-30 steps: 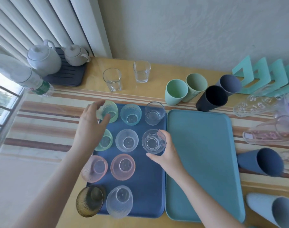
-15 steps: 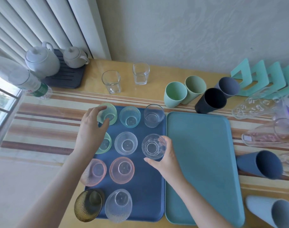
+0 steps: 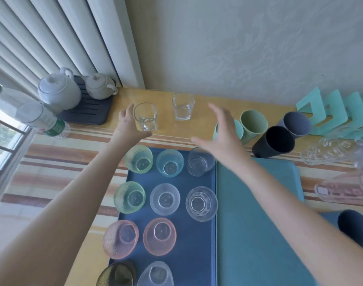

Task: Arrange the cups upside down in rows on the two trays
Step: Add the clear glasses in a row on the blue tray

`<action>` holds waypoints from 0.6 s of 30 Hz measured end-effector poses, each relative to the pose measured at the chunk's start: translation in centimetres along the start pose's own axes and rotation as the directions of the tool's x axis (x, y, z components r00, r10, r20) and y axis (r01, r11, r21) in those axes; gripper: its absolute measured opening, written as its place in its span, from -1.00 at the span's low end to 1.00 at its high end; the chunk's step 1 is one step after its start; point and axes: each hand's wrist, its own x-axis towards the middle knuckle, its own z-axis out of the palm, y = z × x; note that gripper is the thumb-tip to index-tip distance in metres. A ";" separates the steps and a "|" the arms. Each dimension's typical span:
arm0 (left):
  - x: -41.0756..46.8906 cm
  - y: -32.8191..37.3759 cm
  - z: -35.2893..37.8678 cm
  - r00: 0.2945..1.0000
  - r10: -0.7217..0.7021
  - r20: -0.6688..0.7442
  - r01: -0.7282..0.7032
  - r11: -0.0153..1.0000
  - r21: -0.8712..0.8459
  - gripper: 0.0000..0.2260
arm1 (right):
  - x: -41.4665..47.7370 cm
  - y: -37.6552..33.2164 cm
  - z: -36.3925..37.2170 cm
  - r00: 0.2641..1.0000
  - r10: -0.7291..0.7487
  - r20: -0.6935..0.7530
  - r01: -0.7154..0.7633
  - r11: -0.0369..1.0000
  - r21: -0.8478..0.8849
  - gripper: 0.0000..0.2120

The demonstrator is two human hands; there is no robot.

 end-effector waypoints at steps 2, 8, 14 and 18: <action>1.2 0.6 0.4 0.999 -0.003 0.033 0.003 1.000 0.010 -0.06 | 6.0 -0.2 1.1 0.996 0.079 0.048 -0.075 0.995 -0.070 -0.14; 4.7 1.3 1.9 0.998 -0.052 0.028 0.053 0.998 -0.041 -0.02 | 15.9 1.0 5.8 0.935 0.292 0.200 -0.224 0.926 -0.302 0.10; 6.9 -0.4 2.5 0.998 0.055 -0.007 -0.055 0.998 -0.014 -0.28 | 17.0 3.9 7.6 0.952 0.221 0.212 -0.109 0.891 -0.440 -0.27; 6.2 -0.5 2.5 0.993 0.079 -0.090 -0.084 0.995 -0.055 -0.34 | 16.3 4.2 7.2 0.968 0.178 0.175 -0.099 0.918 -0.383 -0.30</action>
